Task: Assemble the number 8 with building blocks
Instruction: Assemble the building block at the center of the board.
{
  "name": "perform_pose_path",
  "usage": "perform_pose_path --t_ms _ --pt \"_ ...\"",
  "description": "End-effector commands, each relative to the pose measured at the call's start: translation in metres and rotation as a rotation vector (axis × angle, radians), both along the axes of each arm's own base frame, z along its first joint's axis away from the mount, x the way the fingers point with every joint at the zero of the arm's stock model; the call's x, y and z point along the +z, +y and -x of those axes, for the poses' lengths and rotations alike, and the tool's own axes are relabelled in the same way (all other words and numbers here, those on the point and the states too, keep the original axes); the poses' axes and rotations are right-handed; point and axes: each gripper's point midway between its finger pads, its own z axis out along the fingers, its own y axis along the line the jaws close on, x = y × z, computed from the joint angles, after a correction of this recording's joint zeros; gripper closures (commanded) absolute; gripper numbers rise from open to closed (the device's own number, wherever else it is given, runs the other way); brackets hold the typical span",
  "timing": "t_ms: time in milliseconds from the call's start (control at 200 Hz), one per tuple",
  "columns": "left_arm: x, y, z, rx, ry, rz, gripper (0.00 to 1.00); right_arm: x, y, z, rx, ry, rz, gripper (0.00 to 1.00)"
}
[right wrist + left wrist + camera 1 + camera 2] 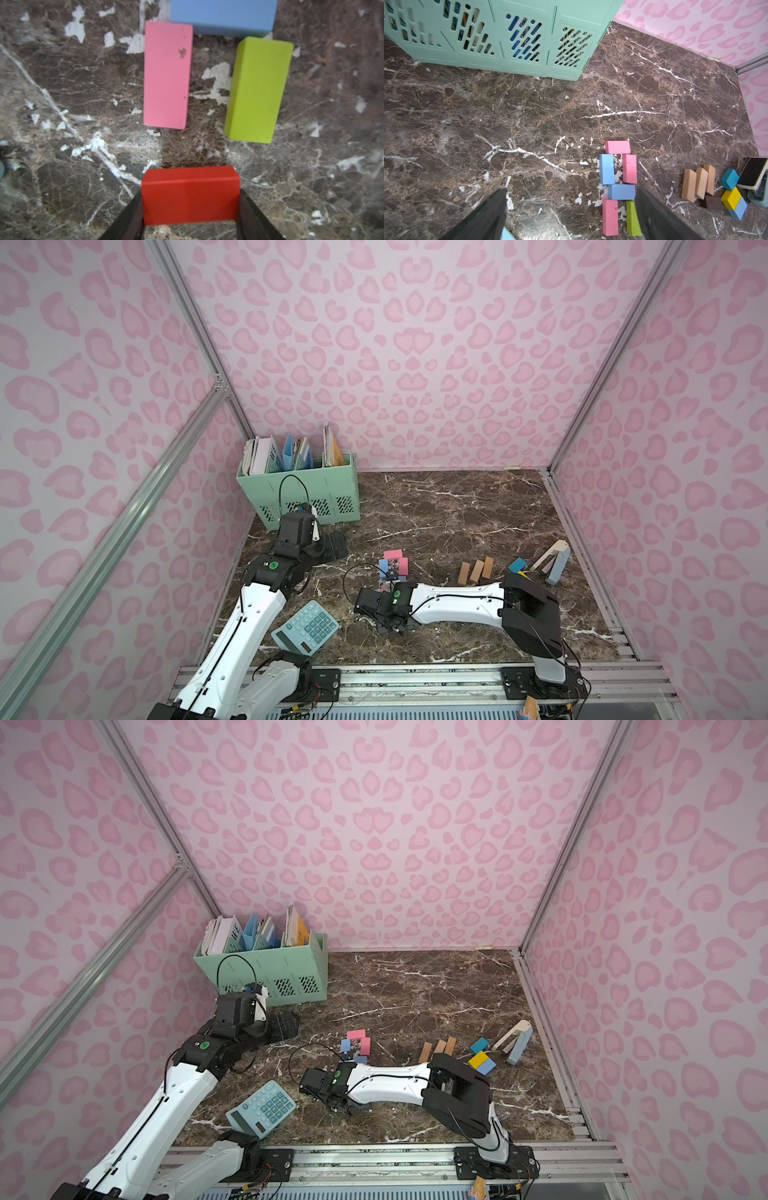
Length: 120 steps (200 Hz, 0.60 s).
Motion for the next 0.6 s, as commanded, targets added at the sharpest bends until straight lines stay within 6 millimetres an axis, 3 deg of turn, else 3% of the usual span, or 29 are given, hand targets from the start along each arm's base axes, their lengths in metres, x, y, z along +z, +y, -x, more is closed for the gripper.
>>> perform_pose_path --t_ms 0,595 --pt "0.002 0.0 -0.001 0.003 -0.011 0.003 0.01 -0.001 -0.005 0.0 -0.005 0.017 0.025 0.4" --pt "0.002 0.001 0.0 0.004 -0.01 -0.001 0.01 -0.008 -0.014 -0.01 -0.025 0.053 0.106 0.35"
